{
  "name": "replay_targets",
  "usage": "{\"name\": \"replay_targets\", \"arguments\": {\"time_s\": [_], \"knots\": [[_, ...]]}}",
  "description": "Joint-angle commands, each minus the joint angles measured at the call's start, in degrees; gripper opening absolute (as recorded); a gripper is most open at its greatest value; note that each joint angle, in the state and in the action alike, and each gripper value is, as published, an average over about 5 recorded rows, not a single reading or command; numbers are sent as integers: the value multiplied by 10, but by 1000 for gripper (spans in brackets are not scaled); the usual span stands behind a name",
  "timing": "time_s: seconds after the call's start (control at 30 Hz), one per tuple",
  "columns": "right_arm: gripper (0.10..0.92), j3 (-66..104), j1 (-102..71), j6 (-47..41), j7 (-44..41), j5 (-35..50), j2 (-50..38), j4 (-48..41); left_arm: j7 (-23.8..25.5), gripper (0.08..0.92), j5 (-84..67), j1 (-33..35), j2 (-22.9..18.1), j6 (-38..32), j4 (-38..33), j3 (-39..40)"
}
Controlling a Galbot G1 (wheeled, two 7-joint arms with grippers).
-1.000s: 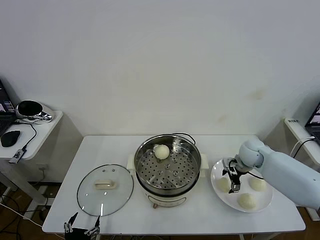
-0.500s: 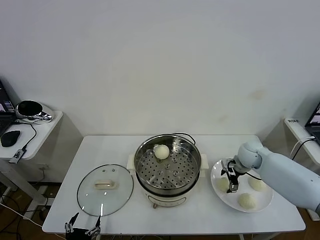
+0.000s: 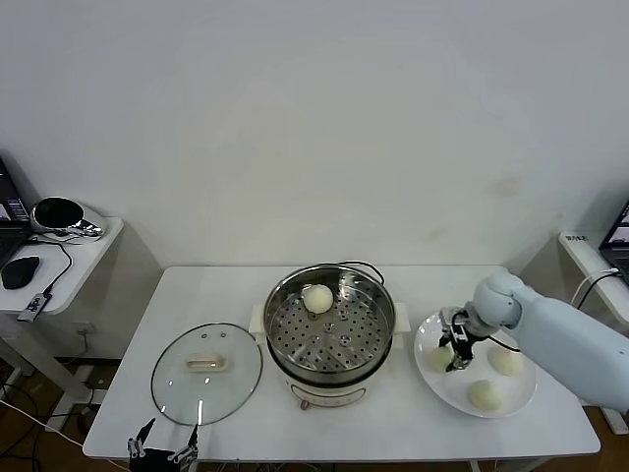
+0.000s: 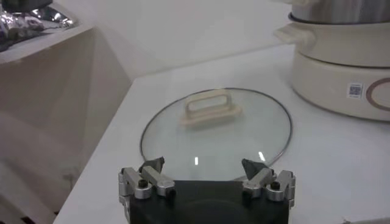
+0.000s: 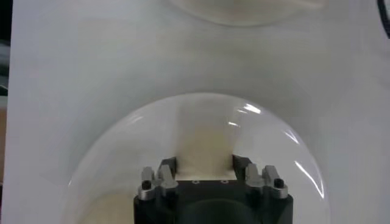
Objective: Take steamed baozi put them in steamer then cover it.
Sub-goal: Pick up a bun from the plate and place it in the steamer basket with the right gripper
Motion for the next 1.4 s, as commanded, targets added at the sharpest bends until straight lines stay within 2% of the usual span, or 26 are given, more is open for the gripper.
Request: {"name": "replay_targets", "arguments": {"time_s": [0.03,0.3,0.57,1.0,1.23,1.4], "knots": [[560,-49,95,-11,-11,51,-27,24,-3,823,3,-4,0,-1,-2,0],[560,-169,328,-42,-53,172,-27,66,-6,823,9,-10,5,-1,-17,-5],[562,-288,510,-84,-63,271,67,70,-11,823,1,-17,9,-5,-16,-9],[568,-314,456,-186,-19,413,307,-24,-23,823,1,-21,-8,-2,-45,-14],[568,-340,426,-228,18,479,376,-66,-23,823,-4,-23,-11,0,-59,-14],[566,-349,409,-236,37,485,417,-98,-23,823,-14,-30,-10,1,-58,-17]]}}
